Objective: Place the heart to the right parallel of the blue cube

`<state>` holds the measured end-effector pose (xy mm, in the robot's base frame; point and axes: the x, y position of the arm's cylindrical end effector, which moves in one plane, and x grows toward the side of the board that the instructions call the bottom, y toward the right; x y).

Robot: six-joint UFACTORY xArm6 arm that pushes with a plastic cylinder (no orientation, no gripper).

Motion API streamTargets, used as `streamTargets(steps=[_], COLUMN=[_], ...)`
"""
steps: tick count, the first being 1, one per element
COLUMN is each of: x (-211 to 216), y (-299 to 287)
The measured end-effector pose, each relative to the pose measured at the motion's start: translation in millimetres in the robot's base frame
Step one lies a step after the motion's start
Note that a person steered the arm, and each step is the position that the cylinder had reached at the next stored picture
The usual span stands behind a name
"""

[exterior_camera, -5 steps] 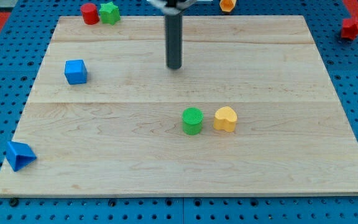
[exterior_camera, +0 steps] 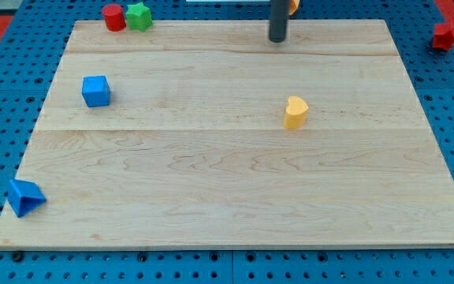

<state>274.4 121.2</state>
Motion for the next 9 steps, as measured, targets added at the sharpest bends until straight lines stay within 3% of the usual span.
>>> streamTargets(steps=[1, 2, 4, 5, 6, 7, 8, 9], x=[135, 263, 221, 323, 256, 144, 69, 41], y=[101, 138, -37, -38, 13, 2, -81, -100])
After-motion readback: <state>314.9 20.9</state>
